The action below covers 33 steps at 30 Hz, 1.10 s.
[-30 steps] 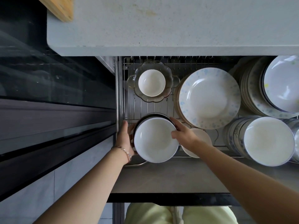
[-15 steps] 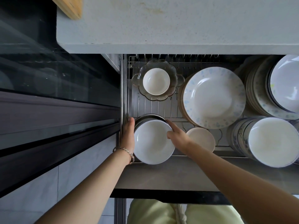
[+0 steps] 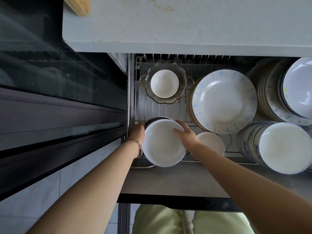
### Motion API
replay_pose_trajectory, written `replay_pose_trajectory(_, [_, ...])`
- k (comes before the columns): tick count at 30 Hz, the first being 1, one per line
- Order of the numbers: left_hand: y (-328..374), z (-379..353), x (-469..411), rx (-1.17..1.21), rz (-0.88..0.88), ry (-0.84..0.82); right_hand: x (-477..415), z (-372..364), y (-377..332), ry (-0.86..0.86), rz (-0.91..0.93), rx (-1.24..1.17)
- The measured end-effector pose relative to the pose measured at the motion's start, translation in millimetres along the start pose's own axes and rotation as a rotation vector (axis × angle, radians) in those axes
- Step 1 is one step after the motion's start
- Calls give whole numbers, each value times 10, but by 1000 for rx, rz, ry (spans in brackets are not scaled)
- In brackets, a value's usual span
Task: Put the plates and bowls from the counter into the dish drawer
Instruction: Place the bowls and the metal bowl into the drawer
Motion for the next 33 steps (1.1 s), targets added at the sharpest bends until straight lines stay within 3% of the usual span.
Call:
replay_pose_trajectory(14, [-239,-32,-131,344,150,-122,-97,-55,121,-8,-57,-107])
replay_pose_trajectory(19, [-321,-40,-154,317,165,-143,-88,7,187,-25,-56,-133])
replay_pose_trajectory(26, [-223,-399,-43,333,183,-275,-56,325,145,-5,-29,-78])
replay_pose_trajectory(33, [-351,-570,-26,386,291,-344,-87,423,24,-42,-47,127])
Point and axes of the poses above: each hand's wrist, its own x-axis away from the middle knuckle, its own z-axis out of the back of the hand, y = z × x, the point moved 8 cm from there along -x, towards the middle knuckle, and after that the axes turned 5 degrees about -y, right-handed, at the moved point
